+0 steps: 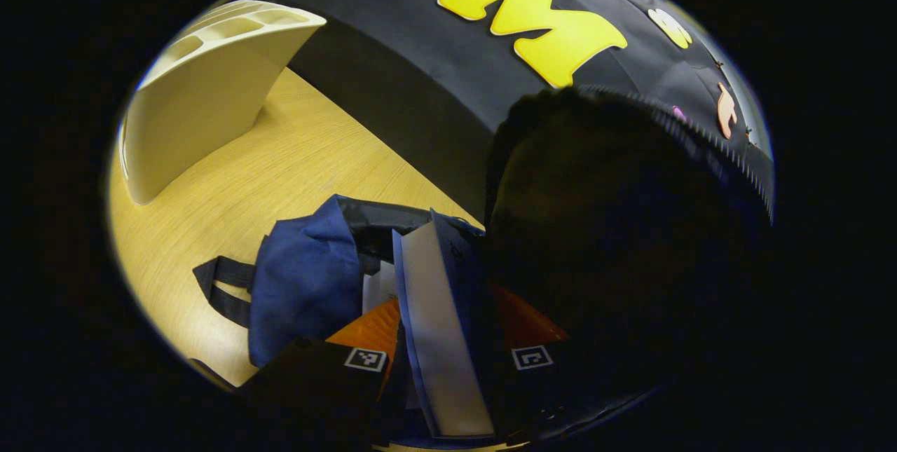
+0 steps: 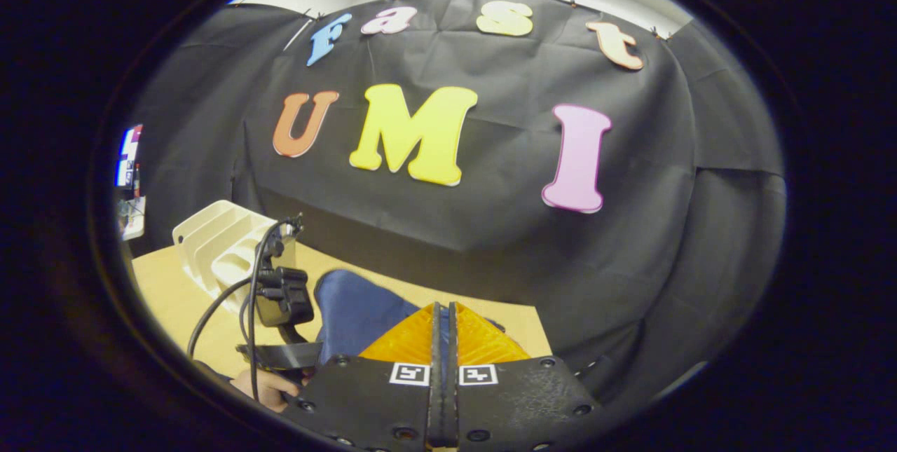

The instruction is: Open the schoolbag, grab two books from the bookshelf and put them into the schoolbag.

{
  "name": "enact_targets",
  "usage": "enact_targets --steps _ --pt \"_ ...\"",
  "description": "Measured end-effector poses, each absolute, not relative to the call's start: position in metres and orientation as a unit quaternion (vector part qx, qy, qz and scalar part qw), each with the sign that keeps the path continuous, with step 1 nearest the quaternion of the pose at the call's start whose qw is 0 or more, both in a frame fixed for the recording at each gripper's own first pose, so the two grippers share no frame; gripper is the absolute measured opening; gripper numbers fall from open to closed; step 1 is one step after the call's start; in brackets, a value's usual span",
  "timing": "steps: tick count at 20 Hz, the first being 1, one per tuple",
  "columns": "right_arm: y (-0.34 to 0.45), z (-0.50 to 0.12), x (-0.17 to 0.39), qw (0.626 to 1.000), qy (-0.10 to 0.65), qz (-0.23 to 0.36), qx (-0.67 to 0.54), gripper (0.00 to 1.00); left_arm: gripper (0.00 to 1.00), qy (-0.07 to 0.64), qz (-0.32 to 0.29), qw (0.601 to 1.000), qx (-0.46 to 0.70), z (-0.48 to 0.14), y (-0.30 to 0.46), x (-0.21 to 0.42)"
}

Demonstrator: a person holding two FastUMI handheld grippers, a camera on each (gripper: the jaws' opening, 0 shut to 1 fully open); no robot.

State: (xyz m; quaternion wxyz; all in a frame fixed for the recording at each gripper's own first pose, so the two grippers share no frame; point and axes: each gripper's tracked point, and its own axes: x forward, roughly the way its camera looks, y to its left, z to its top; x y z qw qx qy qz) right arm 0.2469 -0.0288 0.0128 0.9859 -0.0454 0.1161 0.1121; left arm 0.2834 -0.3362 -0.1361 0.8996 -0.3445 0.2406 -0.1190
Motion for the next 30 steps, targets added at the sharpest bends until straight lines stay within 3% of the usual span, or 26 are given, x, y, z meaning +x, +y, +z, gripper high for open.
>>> enact_targets --steps 7,13,16,17,18,19,20,21,22,25,26,27,28,30 --pt "-0.042 -0.009 0.252 0.984 0.137 0.115 -0.024 0.01 0.51 0.241 -0.12 0.891 -0.366 -0.143 -0.346 0.288" --pt "-0.003 -0.002 0.231 0.978 0.132 0.154 -0.038 0.05 0.5 0.248 -0.125 0.88 -0.385 -0.149 -0.346 0.288" --pt "0.016 -0.011 0.209 0.971 0.142 0.178 -0.075 0.21 0.5 0.258 -0.132 0.871 -0.397 -0.153 -0.345 0.288" --pt "0.018 -0.013 0.203 0.97 0.143 0.179 -0.088 0.31 0.5 0.262 -0.135 0.868 -0.4 -0.154 -0.345 0.288" --pt "0.019 -0.016 0.194 0.968 0.143 0.181 -0.098 0.31 0.5 0.266 -0.138 0.865 -0.404 -0.156 -0.344 0.288" --pt "0.023 -0.019 0.186 0.966 0.146 0.186 -0.107 0.43 0.5 0.268 -0.141 0.863 -0.405 -0.156 -0.344 0.287" --pt "0.026 -0.026 0.18 0.964 0.15 0.188 -0.112 0.39 0.51 0.27 -0.144 0.863 -0.402 -0.156 -0.344 0.288" --pt "0.026 -0.032 0.173 0.962 0.157 0.188 -0.116 0.48 0.51 0.271 -0.147 0.864 -0.399 -0.157 -0.344 0.288" --pt "0.026 -0.039 0.169 0.961 0.165 0.184 -0.123 0.36 0.5 0.272 -0.15 0.864 -0.395 -0.157 -0.343 0.288" --pt "0.032 -0.041 0.149 0.959 0.165 0.187 -0.132 0.49 0.5 0.276 -0.158 0.861 -0.397 -0.158 -0.343 0.287" --pt "0.038 -0.046 0.146 0.957 0.168 0.192 -0.138 0.62 0.5 0.278 -0.16 0.86 -0.398 -0.158 -0.343 0.287" --pt "0.042 -0.05 0.147 0.956 0.169 0.191 -0.148 0.54 0.51 0.278 -0.162 0.86 -0.396 -0.158 -0.343 0.286" --pt "0.044 -0.062 0.142 0.954 0.174 0.183 -0.159 0.65 0.5 0.28 -0.163 0.859 -0.397 -0.16 -0.342 0.286" --pt "0.043 -0.062 0.162 0.956 0.18 0.169 -0.16 0.66 0.51 0.283 -0.165 0.857 -0.398 -0.159 -0.342 0.285"
